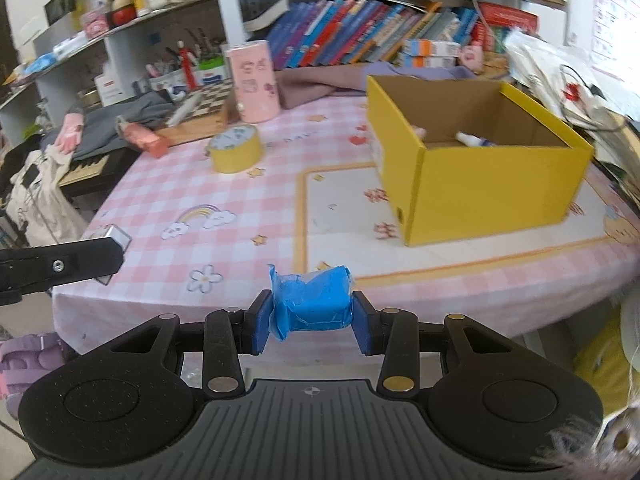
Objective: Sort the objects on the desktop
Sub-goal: 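Carry the blue block and white-red box with both tools toward the yellow box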
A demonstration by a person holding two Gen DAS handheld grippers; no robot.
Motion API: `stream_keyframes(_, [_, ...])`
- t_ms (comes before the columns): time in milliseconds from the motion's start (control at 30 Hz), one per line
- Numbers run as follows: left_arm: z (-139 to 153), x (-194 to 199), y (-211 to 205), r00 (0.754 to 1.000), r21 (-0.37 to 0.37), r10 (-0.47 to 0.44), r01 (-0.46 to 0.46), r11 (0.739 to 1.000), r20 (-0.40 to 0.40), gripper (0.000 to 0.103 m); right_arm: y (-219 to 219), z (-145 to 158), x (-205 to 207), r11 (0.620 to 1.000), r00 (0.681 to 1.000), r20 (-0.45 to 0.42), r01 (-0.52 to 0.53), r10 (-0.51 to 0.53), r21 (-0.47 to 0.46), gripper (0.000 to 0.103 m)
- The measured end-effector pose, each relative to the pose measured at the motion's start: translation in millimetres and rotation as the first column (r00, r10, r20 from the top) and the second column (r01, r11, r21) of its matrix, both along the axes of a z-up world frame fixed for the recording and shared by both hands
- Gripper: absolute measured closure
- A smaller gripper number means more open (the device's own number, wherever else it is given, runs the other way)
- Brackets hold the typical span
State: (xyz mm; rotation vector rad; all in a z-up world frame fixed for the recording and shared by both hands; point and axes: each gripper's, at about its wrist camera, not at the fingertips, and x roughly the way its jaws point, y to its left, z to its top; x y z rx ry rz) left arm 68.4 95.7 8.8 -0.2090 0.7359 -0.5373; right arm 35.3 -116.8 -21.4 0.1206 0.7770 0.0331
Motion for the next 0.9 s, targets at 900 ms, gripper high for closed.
stream_keyframes(900, [0.0,25.3,-105.1,0.953,0.024,-0.302,0.302,0.953,-0.008,0.050,-83.5,0.0,-33.5,0.956,0.956,-0.024,0.292,-0.292,0.011,0.065])
